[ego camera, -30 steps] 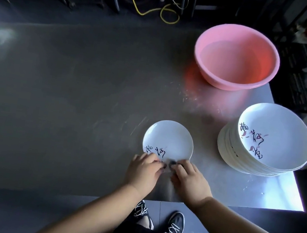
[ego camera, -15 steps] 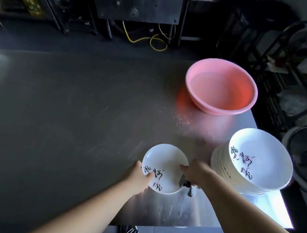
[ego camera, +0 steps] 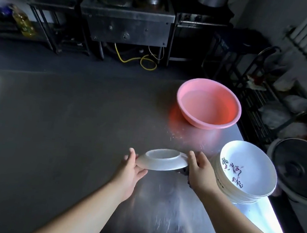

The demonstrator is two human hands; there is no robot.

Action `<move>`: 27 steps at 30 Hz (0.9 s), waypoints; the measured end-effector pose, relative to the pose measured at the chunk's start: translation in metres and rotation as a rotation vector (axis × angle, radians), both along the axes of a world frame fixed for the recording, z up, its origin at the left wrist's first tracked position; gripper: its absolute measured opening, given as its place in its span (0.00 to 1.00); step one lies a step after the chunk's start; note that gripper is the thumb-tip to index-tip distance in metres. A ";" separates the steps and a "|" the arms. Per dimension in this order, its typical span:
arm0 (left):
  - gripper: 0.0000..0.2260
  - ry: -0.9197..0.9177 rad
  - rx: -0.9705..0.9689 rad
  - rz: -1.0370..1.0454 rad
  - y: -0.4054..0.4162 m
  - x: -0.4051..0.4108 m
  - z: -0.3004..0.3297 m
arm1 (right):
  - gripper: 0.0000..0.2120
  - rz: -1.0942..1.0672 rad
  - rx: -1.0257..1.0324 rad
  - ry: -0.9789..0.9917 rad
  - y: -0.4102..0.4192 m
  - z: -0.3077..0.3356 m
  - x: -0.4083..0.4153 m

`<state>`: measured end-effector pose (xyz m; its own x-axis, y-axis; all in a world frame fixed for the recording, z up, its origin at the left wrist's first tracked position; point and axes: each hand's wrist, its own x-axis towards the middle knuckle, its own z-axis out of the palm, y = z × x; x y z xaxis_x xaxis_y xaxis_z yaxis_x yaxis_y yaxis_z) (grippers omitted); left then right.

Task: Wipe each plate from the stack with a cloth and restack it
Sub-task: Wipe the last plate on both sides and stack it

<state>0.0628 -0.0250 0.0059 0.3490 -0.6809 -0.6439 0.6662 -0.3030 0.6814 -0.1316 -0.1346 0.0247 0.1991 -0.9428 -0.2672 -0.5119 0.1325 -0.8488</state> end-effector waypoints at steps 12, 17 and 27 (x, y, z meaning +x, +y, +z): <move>0.20 -0.055 -0.302 -0.065 0.001 0.034 0.088 | 0.08 0.007 -0.643 0.080 -0.007 0.086 0.018; 0.20 -0.037 -0.421 -0.089 0.002 0.009 0.121 | 0.26 0.392 -0.780 -0.048 -0.016 0.113 0.050; 0.19 -0.032 -0.553 0.015 -0.007 -0.019 0.163 | 0.43 0.859 -1.063 0.308 0.022 0.119 0.011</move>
